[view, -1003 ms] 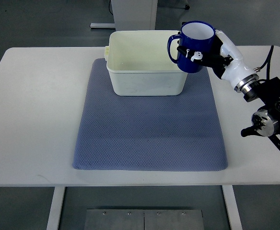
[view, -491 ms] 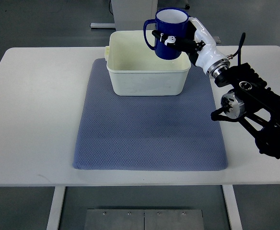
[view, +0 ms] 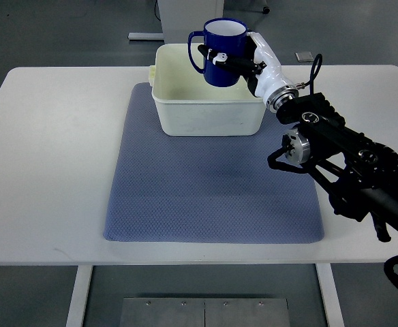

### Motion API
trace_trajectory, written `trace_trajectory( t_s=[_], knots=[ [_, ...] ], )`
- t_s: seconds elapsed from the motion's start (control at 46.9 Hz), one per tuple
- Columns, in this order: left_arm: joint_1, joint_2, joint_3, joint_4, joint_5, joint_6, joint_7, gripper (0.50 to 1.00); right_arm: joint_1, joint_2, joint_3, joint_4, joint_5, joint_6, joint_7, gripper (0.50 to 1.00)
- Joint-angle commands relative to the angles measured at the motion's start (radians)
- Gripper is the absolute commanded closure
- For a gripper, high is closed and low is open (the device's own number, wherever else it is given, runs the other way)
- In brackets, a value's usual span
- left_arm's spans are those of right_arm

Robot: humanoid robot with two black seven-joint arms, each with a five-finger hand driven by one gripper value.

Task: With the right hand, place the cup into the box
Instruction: 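Lower the mug into the cream tub and open the right hand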

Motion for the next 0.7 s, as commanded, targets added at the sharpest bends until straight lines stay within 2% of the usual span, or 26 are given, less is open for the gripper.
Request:
trace_trajectory(
  t_s=[0.0, 0.299, 0.47, 0.683],
  knots=[
    [0.000, 0.000, 0.000, 0.000, 0.001, 0.000, 0.000, 0.500, 0.003, 0.026, -0.016, -0.040, -0.001, -0.008, 0.002, 1.000],
    [0.000, 0.000, 0.000, -0.001, 0.001, 0.000, 0.000, 0.500, 0.023, 0.055, -0.020, -0.155, -0.001, -0.044, 0.007, 1.000],
    [0.000, 0.000, -0.001, 0.000, 0.000, 0.001, 0.000, 0.500, 0.049, 0.055, -0.016, -0.162, -0.001, -0.086, 0.008, 1.000],
    [0.000, 0.000, 0.000, -0.001, -0.001, 0.000, 0.000, 0.500, 0.054, 0.055, -0.014, -0.182, 0.001, -0.100, 0.010, 1.000]
  ],
)
